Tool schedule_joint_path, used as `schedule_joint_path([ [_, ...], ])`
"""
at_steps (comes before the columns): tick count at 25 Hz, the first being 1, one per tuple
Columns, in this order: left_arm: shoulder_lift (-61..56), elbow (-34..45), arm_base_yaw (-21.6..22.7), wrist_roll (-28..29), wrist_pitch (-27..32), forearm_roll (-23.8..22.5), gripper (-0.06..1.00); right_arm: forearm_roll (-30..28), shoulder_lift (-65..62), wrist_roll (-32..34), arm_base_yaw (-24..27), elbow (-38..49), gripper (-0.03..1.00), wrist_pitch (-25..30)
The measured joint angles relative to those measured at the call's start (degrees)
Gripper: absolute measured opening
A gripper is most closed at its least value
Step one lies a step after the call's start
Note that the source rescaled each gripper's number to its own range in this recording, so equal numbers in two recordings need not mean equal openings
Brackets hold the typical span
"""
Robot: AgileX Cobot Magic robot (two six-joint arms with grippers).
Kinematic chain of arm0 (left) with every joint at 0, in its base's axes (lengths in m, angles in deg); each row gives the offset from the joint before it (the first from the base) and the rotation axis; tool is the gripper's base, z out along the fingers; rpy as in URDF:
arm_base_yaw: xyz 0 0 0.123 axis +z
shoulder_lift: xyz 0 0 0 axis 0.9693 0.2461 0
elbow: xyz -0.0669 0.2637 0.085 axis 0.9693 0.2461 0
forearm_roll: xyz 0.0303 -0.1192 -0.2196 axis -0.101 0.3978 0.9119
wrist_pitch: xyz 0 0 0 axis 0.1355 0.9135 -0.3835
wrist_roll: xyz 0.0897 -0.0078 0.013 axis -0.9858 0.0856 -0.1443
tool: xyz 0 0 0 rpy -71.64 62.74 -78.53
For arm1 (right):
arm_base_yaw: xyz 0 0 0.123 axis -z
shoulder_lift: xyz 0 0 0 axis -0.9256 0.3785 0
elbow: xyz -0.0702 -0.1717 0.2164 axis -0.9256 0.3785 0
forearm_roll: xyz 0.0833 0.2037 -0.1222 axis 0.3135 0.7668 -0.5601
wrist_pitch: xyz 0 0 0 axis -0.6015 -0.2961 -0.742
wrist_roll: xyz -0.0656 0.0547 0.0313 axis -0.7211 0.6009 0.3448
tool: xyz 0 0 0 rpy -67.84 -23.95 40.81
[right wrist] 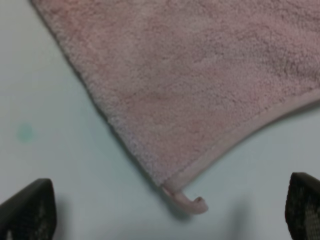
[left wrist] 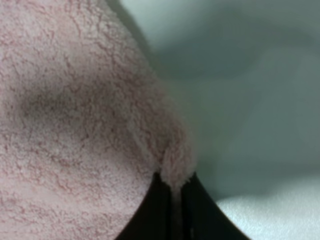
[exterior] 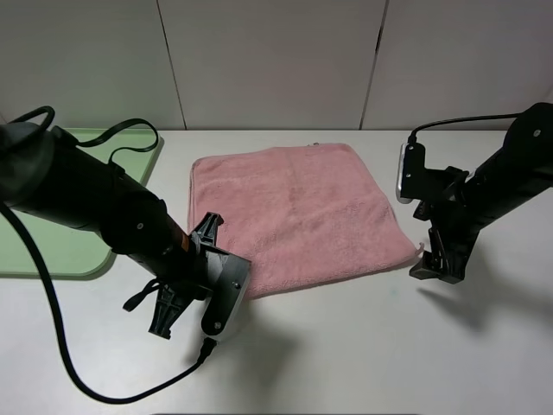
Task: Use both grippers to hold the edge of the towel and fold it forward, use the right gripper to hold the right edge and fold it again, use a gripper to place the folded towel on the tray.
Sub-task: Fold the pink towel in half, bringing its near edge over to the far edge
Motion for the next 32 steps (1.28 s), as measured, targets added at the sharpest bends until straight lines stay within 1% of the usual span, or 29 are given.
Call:
schedule_joint_path([
  [13, 0.00, 0.00, 0.00, 0.21, -0.05, 0.00, 0.00, 2.13, 5.05, -1.01, 0.00, -0.04, 1.00, -4.40],
  [21, 0.00, 0.00, 0.00, 0.25, -0.05, 0.00, 0.00, 2.32, 5.14, -2.22, 0.00, -0.04, 1.00, -6.03],
  [32, 0.00, 0.00, 0.00, 0.27, -0.05, 0.00, 0.00, 3.13, 5.14, -2.27, 0.00, -0.04, 1.00, -8.07],
])
